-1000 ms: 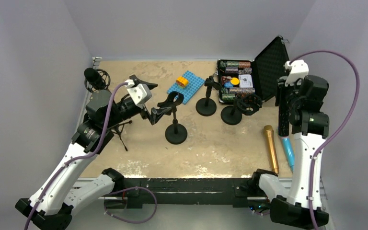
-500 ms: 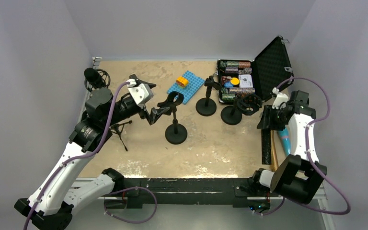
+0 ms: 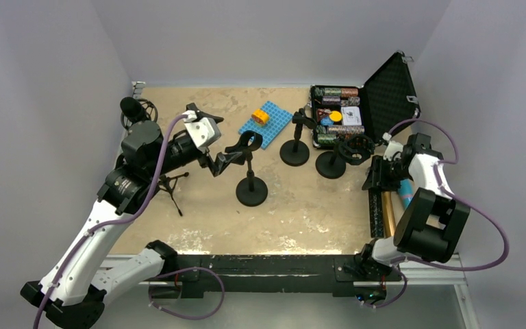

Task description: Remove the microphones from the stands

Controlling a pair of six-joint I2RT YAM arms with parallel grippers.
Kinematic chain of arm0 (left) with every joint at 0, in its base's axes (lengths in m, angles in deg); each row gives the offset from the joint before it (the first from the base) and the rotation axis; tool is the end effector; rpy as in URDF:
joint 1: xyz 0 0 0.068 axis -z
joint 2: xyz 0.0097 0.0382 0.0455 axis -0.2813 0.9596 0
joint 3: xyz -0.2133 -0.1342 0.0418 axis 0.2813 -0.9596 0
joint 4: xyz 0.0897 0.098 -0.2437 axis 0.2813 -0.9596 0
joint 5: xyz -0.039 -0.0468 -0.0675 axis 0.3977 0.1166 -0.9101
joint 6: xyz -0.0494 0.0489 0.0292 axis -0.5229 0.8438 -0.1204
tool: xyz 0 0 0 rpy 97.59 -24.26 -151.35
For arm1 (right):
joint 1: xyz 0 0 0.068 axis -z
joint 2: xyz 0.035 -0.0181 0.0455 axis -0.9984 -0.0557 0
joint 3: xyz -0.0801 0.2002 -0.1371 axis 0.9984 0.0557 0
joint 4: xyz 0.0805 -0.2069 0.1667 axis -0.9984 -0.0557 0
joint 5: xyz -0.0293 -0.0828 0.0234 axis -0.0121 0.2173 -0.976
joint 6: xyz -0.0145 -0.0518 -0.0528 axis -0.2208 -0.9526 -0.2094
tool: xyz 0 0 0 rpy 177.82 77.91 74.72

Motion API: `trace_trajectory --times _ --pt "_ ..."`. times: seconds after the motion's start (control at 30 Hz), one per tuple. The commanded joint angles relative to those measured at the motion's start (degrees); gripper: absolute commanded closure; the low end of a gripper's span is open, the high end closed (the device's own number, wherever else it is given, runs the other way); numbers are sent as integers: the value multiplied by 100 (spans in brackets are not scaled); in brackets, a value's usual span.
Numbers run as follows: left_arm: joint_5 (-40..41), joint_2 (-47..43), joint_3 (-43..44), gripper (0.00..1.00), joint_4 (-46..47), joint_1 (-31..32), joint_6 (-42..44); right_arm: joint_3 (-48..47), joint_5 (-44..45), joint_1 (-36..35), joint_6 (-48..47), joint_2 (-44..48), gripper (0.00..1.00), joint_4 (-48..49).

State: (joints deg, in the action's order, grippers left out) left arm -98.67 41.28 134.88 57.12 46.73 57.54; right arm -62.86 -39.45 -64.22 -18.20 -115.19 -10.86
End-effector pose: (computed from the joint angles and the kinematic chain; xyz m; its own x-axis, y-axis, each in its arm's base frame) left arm 0.1866 -0.1413 0.4225 0.1521 0.1908 -0.9698 0.8164 0.5288 0.2321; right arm 0.2650 -0.0826 0.1634 -0.9317 0.1434 -0.3339 0.0330 0.9484 0.3153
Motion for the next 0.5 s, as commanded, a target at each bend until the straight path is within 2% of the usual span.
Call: trace_trajectory --times 0.0,0.17,0.47 --pt "-59 106 333 0 3 -30 -30 5 -60 28 -146 -204 90 354" --pt "-222 244 544 1 -248 -27 -2 44 -82 27 -135 -309 87 436" --pt "-217 343 662 1 -368 -31 111 7 -8 27 -85 -492 63 401"
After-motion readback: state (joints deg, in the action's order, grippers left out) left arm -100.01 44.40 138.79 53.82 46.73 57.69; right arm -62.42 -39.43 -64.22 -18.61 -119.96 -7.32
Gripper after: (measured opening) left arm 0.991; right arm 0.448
